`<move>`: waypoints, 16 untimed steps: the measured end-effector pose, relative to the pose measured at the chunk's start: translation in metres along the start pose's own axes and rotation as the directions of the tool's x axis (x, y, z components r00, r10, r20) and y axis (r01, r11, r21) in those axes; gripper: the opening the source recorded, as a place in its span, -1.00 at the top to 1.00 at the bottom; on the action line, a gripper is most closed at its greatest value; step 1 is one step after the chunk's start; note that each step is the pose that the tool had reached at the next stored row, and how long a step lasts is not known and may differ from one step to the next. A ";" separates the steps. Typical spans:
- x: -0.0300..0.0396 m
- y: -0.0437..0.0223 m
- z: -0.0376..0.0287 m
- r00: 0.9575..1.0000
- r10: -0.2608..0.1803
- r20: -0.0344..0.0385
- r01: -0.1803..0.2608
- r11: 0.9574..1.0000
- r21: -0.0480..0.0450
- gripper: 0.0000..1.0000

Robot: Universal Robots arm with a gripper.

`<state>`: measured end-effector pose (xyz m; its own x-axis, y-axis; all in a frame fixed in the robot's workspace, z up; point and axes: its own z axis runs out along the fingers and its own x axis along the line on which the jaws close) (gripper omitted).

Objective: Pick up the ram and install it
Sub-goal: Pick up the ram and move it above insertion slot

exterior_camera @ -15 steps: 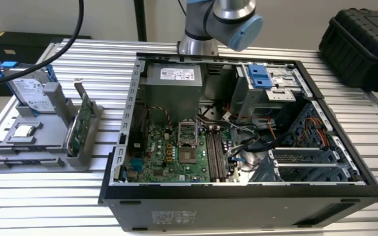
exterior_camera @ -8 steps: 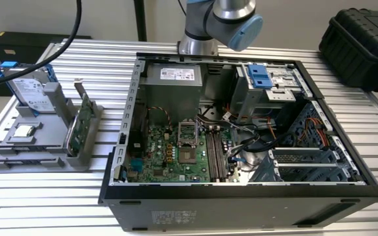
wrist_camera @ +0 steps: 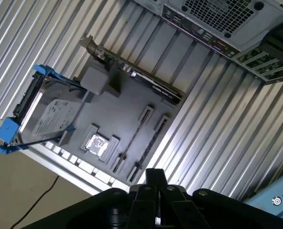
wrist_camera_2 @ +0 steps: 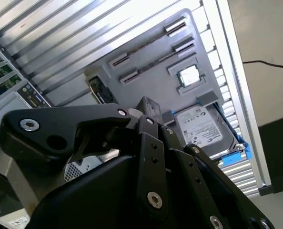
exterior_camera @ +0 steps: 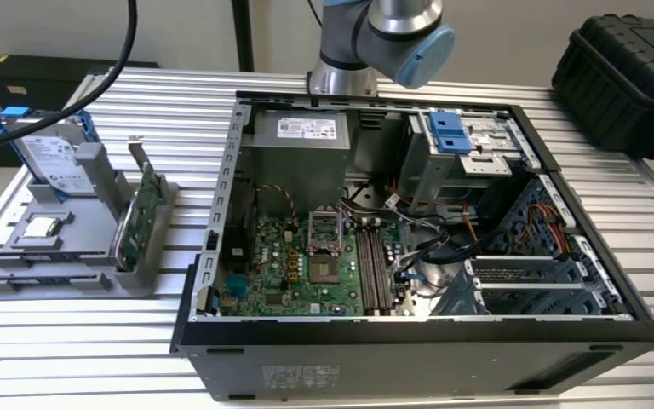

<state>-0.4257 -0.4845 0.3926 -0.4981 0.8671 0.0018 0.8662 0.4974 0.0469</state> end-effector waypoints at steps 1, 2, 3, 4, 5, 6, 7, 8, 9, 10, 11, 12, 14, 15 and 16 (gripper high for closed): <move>0.0000 0.0000 0.0000 1.000 0.004 0.000 -0.004 1.000 0.000 1.00; 0.0000 0.0000 0.0000 1.000 0.009 0.000 -0.009 1.000 0.000 1.00; 0.0000 0.0000 0.0000 1.000 0.014 0.001 -0.014 1.000 0.000 1.00; 0.0000 0.0000 0.0000 1.000 0.019 0.001 -0.019 1.000 0.000 1.00; 0.0000 0.0000 0.0000 1.000 0.023 0.001 -0.023 1.000 0.000 1.00; 0.0000 -0.0001 0.0000 1.000 0.029 0.001 -0.029 1.000 0.000 1.00; 0.0000 -0.0001 0.0000 0.999 0.034 0.002 -0.034 0.999 0.000 1.00; 0.0000 -0.0001 0.0001 0.999 0.039 0.002 -0.039 0.999 0.000 1.00; 0.0000 -0.0001 0.0000 0.999 0.044 0.002 -0.044 0.999 0.000 1.00; 0.0000 -0.0001 0.0001 0.999 0.050 0.002 -0.050 0.999 0.000 1.00; 0.0001 -0.0001 0.0000 0.998 0.055 0.003 -0.055 0.998 0.000 1.00; 0.0001 -0.0001 0.0000 0.998 0.061 0.003 -0.061 0.998 0.000 1.00; 0.0001 -0.0002 0.0000 0.997 0.072 0.004 -0.072 0.997 0.000 1.00; 0.0001 -0.0002 0.0000 0.997 0.077 0.004 -0.077 0.997 0.000 1.00; 0.0001 -0.0002 0.0000 0.997 0.082 0.004 -0.082 0.997 0.000 1.00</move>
<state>-0.4259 -0.4845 0.3926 -0.4253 0.9051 0.0015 0.9041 0.4248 0.0468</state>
